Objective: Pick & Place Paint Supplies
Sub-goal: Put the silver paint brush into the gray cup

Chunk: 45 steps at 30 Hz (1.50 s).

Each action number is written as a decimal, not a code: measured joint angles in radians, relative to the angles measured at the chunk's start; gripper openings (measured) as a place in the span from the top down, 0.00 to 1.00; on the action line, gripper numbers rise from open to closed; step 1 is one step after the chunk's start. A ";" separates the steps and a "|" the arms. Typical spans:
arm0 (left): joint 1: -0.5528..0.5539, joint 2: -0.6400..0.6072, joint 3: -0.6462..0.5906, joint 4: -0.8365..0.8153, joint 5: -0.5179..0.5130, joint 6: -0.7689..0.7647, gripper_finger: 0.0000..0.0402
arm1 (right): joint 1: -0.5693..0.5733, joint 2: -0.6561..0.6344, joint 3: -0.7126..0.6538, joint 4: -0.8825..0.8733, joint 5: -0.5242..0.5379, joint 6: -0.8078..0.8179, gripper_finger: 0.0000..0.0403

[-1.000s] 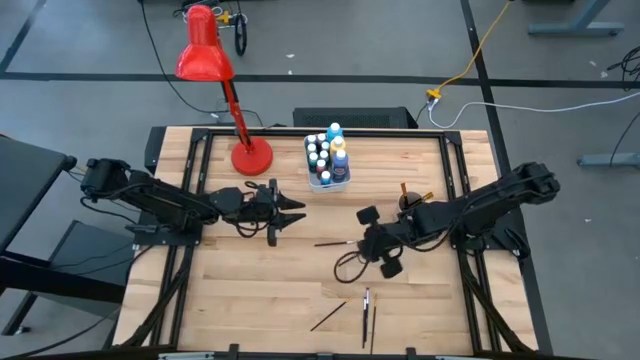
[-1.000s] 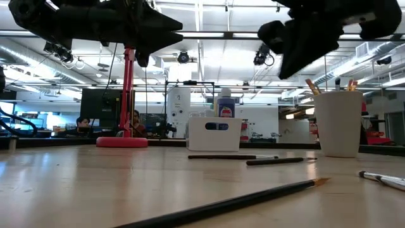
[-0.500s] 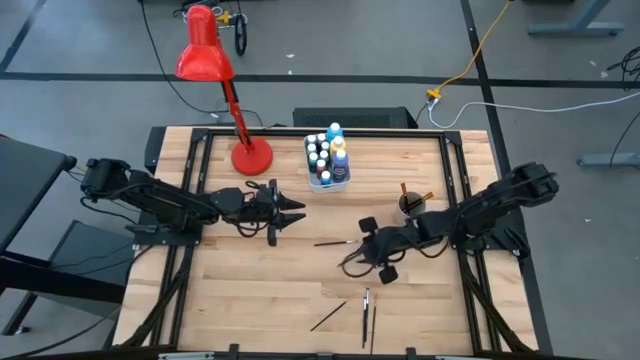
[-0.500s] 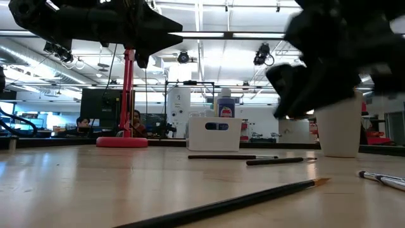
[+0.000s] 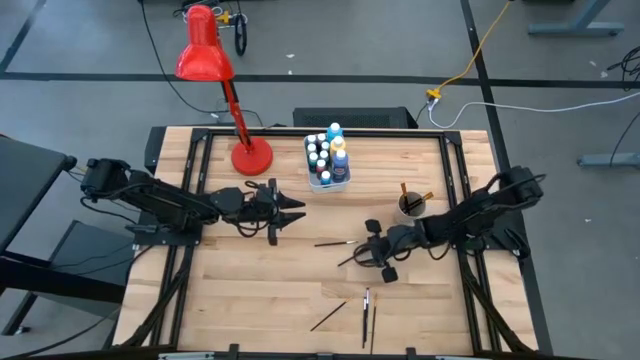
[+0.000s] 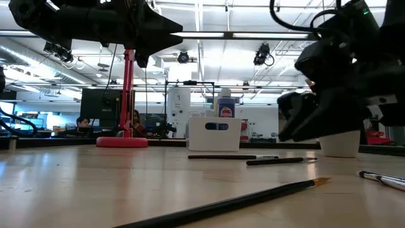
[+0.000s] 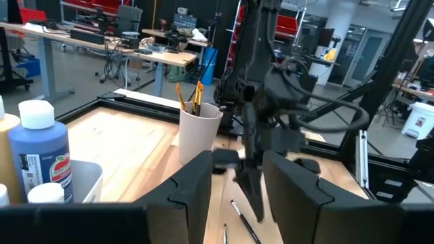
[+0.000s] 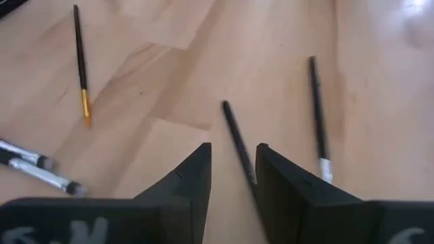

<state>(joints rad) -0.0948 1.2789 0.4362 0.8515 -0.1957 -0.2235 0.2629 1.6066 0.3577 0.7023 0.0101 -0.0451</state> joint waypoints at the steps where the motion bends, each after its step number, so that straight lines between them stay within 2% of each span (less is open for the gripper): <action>1: 0.000 0.000 0.000 0.000 0.000 0.000 0.64 | 0.001 0.023 0.012 0.005 0.001 0.008 0.71; 3: 0.000 0.000 0.000 -0.001 0.001 0.000 0.64 | 0.001 0.070 0.033 0.004 0.020 0.023 0.71; 8: 0.000 0.000 0.000 -0.001 0.001 0.002 0.64 | 0.001 0.135 0.049 0.020 0.181 0.043 0.71; 10: 0.000 0.000 0.000 -0.002 0.002 0.002 0.64 | -0.001 0.135 0.050 0.048 0.162 0.028 0.71; 13: 0.000 0.000 0.000 -0.004 0.008 0.014 0.64 | -0.001 0.135 0.051 0.035 0.037 -0.027 0.71; 15: 0.000 0.000 0.000 -0.006 0.009 0.025 0.64 | -0.001 0.144 0.051 0.028 0.000 -0.038 0.72; 21: 0.000 0.000 0.000 -0.005 0.009 0.026 0.64 | -0.002 0.154 0.074 0.007 0.101 0.017 0.76; 25: 0.000 0.000 0.000 -0.005 0.009 0.026 0.64 | -0.002 0.154 0.074 0.138 0.091 -0.007 0.76; 32: -0.002 0.009 0.000 -0.008 0.031 0.027 0.64 | -0.001 0.148 0.074 0.265 0.087 -0.008 0.67; 36: -0.030 0.071 0.001 -0.005 0.047 -0.001 0.64 | -0.001 0.120 0.074 0.274 0.095 -0.024 0.60; 41: -0.096 0.236 0.047 -0.003 -0.050 0.005 0.64 | -0.003 0.055 0.074 0.262 0.183 -0.072 0.55; 45: -0.147 0.396 0.116 -0.007 -0.104 0.082 0.64 | -0.005 0.022 0.074 0.252 0.237 -0.158 0.54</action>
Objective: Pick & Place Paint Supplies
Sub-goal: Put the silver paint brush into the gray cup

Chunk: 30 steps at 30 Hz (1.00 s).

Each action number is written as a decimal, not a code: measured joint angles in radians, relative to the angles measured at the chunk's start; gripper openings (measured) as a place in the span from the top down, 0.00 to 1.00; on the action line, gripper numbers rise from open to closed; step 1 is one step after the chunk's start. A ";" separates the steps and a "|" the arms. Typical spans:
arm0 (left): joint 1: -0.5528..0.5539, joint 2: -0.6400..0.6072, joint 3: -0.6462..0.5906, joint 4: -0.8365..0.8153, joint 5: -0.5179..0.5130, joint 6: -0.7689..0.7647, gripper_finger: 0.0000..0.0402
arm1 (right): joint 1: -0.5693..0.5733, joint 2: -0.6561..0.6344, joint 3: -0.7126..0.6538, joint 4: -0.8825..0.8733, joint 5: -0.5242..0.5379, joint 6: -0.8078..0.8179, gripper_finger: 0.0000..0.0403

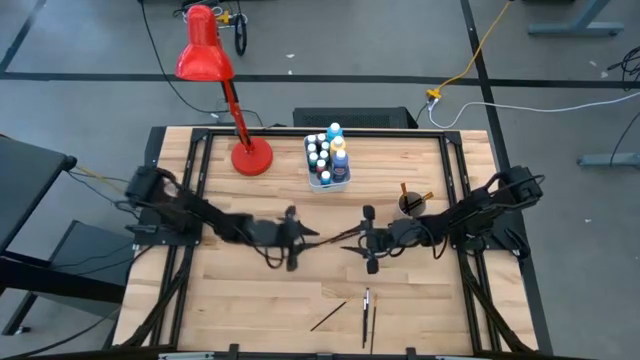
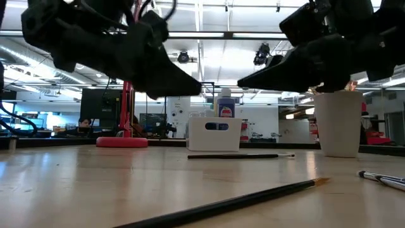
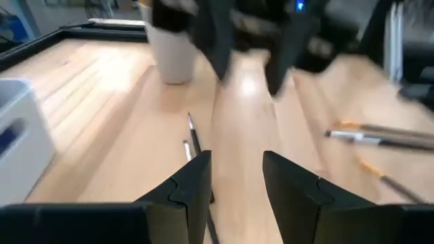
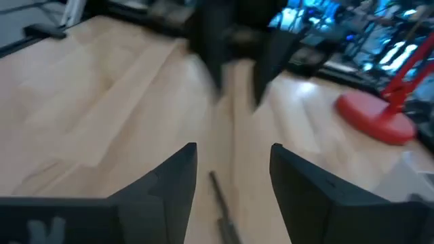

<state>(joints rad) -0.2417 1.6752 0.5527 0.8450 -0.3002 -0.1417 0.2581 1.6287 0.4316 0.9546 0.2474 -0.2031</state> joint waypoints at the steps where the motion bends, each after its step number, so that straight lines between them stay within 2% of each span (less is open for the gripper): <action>1: -0.009 0.041 0.023 0.009 -0.026 0.019 0.64 | -0.003 -0.003 0.000 0.006 0.012 -0.005 0.54; 4: -0.031 0.149 0.090 0.013 -0.180 0.004 0.64 | -0.007 -0.008 0.000 0.000 0.050 0.008 0.54; 6: -0.033 0.212 0.131 0.016 -0.231 -0.025 0.64 | -0.007 -0.008 0.000 0.000 0.066 0.022 0.54; 10: -0.034 0.324 0.212 0.016 -0.171 -0.038 0.64 | -0.006 -0.008 0.000 -0.002 0.084 0.020 0.54; 15: -0.036 0.414 0.272 0.019 -0.222 -0.043 0.64 | -0.006 -0.008 0.000 -0.002 0.097 -0.018 0.54; 18: -0.032 0.424 0.275 0.012 -0.242 -0.058 0.64 | -0.006 -0.008 0.000 -0.002 0.112 -0.045 0.54; 22: -0.028 0.424 0.275 0.001 -0.334 -0.021 0.64 | -0.006 -0.008 0.000 -0.002 0.113 -0.072 0.54; 24: -0.018 0.424 0.275 0.007 -0.318 -0.013 0.64 | -0.007 -0.008 0.000 -0.002 0.113 -0.075 0.54; 27: 0.000 0.424 0.275 -0.026 -0.225 -0.073 0.64 | -0.007 -0.008 0.000 -0.002 0.113 -0.075 0.54; 30: 0.008 0.423 0.276 -0.087 -0.264 -0.089 0.64 | -0.007 -0.008 0.000 -0.002 0.112 -0.068 0.54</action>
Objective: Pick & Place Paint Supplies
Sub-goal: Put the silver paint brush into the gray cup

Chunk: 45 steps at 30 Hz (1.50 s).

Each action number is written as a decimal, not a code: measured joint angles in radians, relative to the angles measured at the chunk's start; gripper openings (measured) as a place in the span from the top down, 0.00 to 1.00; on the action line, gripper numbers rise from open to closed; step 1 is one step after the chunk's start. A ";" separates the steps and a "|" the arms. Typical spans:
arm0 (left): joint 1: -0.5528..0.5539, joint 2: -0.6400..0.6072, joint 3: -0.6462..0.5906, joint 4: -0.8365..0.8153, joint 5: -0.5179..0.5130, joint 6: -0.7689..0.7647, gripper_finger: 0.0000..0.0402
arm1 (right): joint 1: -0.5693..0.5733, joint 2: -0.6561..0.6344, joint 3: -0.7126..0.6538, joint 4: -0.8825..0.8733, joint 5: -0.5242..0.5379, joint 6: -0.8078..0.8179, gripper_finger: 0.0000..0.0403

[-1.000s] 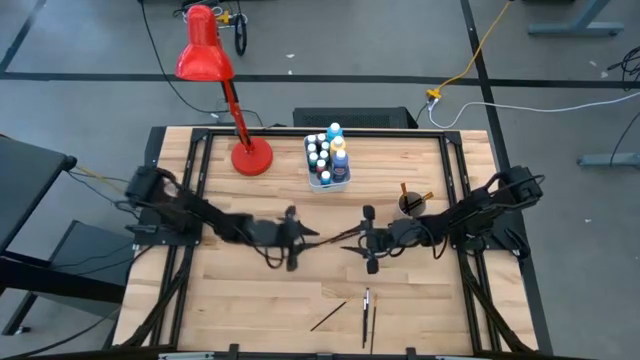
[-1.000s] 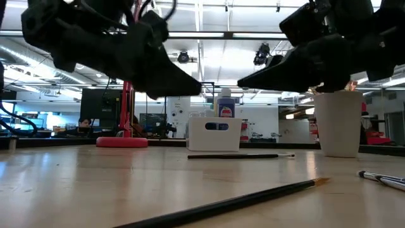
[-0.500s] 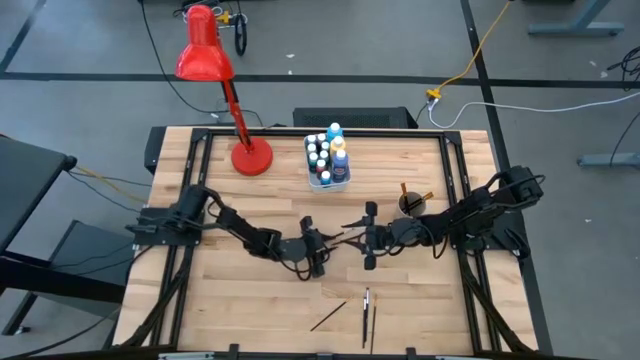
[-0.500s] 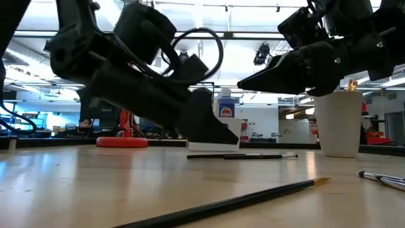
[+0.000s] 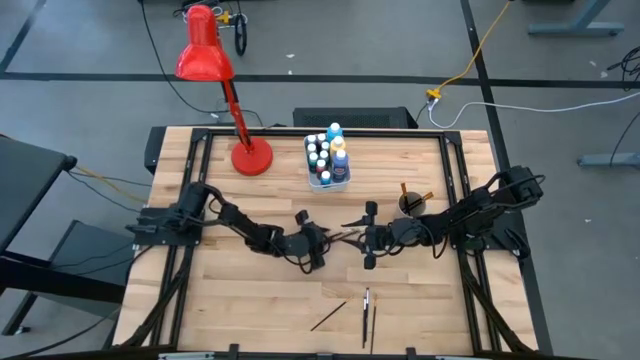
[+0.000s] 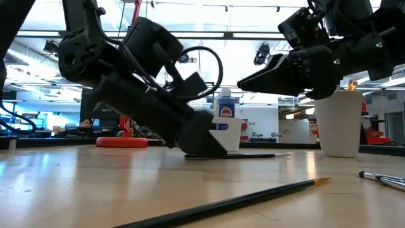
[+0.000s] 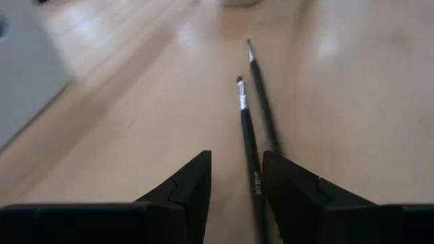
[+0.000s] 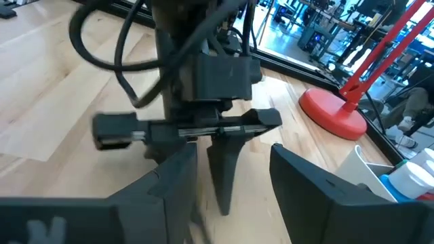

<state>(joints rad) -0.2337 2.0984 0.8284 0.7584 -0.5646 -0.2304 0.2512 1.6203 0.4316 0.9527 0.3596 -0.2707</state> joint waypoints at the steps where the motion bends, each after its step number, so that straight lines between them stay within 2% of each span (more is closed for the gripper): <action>1: 0.002 0.000 -0.001 -0.013 -0.019 -0.001 0.64 | 0.000 0.000 0.000 0.000 0.000 0.000 0.54; 3: 0.011 0.000 0.000 -0.023 -0.014 -0.002 0.64 | 0.000 0.000 0.000 0.000 0.000 0.000 0.54; 6: 0.027 -0.005 0.000 -0.052 0.053 -0.027 0.64 | 0.000 0.000 0.000 0.000 -0.001 0.001 0.54; 9: 0.035 -0.008 0.004 -0.095 0.065 -0.064 0.68 | 0.000 0.000 0.000 0.000 -0.002 0.001 0.54; 12: 0.047 -0.008 0.005 -0.113 0.086 -0.074 0.78 | 0.000 0.000 0.000 0.000 -0.004 0.002 0.54; 15: 0.065 -0.007 0.003 -0.119 0.128 -0.079 0.92 | 0.000 0.000 0.000 0.000 -0.011 0.002 0.54; 17: 0.070 -0.006 0.003 -0.115 0.109 -0.099 0.96 | 0.000 0.000 0.000 0.000 -0.011 0.003 0.54; 22: 0.074 -0.002 0.000 -0.085 -0.002 -0.055 0.96 | 0.000 0.000 0.000 0.000 -0.011 0.003 0.54; 26: 0.067 -0.035 -0.005 -0.077 0.000 -0.002 0.96 | 0.000 0.000 0.000 0.004 -0.011 0.032 0.54; 30: 0.047 -0.118 -0.004 -0.054 -0.028 0.043 0.96 | 0.003 0.000 0.000 0.070 -0.011 0.110 0.54; 36: 0.006 -0.269 -0.004 -0.061 -0.096 0.153 0.96 | 0.047 -0.099 0.000 0.155 -0.015 0.062 0.54; 39: -0.016 -0.348 -0.003 -0.090 -0.183 0.207 0.96 | 0.088 -0.195 0.000 0.158 -0.089 0.034 0.54; 43: -0.052 -0.434 -0.003 -0.091 -0.274 0.283 0.96 | 0.135 -0.315 0.000 0.136 -0.322 0.007 0.58; 45: -0.074 -0.477 -0.003 -0.085 -0.282 0.317 0.96 | 0.144 -0.358 0.000 0.080 -0.332 0.001 0.59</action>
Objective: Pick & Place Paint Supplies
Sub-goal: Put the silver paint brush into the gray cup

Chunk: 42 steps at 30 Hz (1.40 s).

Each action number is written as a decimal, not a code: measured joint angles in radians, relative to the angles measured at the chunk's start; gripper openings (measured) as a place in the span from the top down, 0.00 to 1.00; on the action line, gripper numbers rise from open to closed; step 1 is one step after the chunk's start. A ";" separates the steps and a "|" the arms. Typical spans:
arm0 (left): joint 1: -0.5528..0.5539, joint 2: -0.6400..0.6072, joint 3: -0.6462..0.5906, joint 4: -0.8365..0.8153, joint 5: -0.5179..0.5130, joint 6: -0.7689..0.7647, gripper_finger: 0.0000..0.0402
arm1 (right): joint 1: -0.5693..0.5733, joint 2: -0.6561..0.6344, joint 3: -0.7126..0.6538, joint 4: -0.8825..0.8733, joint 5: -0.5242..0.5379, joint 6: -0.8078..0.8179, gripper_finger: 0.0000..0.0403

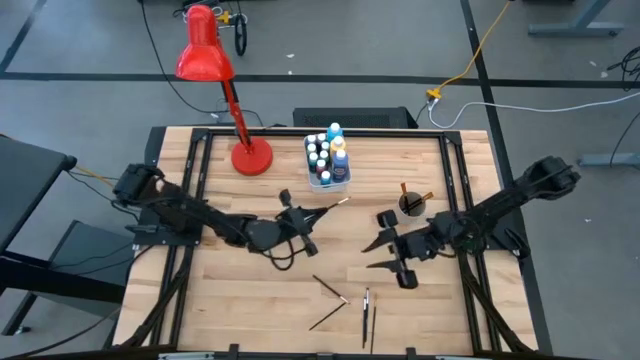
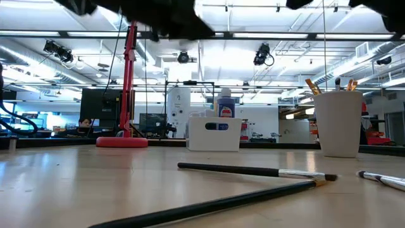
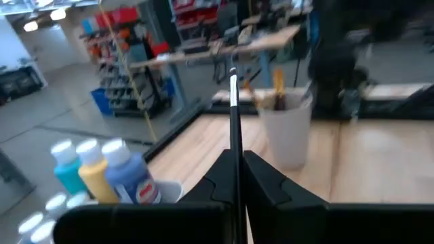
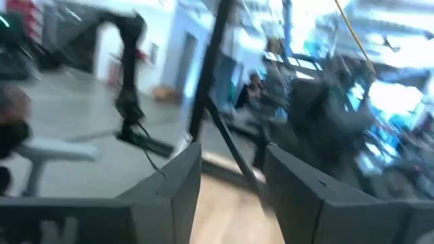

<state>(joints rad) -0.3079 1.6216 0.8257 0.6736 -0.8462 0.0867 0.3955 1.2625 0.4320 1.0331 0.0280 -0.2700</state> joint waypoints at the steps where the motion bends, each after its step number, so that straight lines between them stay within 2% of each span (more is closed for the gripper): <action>1: -0.013 -0.018 0.000 0.004 -0.001 0.009 0.96 | 0.002 -0.012 0.000 -0.039 0.031 0.000 0.60; 3: -0.039 -0.036 0.000 0.044 0.009 0.036 0.96 | 0.001 -0.020 0.000 -0.123 0.129 0.003 0.62; 6: -0.073 -0.047 0.000 0.118 0.080 0.120 0.96 | -0.018 -0.005 0.000 -0.183 0.304 0.007 0.63; 8: -0.084 -0.047 0.001 0.160 0.139 0.149 0.96 | -0.038 0.004 -0.001 -0.154 0.346 0.047 0.62; 11: -0.084 -0.047 0.001 0.189 0.199 0.138 0.95 | -0.077 0.008 -0.001 -0.054 0.273 0.106 0.62; 14: -0.078 -0.047 0.001 0.209 0.207 0.143 0.96 | -0.107 0.009 -0.001 0.016 0.130 0.105 0.61; 16: -0.075 -0.047 0.001 0.209 0.209 0.154 0.96 | -0.117 0.009 -0.001 0.056 0.089 0.111 0.61; 27: -0.049 -0.047 0.001 0.213 0.224 0.155 0.96 | -0.176 0.010 -0.001 0.128 0.086 0.184 0.61; 34: -0.010 -0.047 0.001 0.238 0.296 0.154 0.96 | -0.186 0.010 0.000 0.144 0.086 0.209 0.61; 42: 0.057 -0.047 0.001 0.239 0.426 0.097 0.96 | -0.195 0.010 0.000 0.179 0.086 0.209 0.61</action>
<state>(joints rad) -0.2506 1.5742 0.8265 0.9123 -0.4206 0.1838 0.2008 1.2724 0.4320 1.2116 0.1139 -0.0606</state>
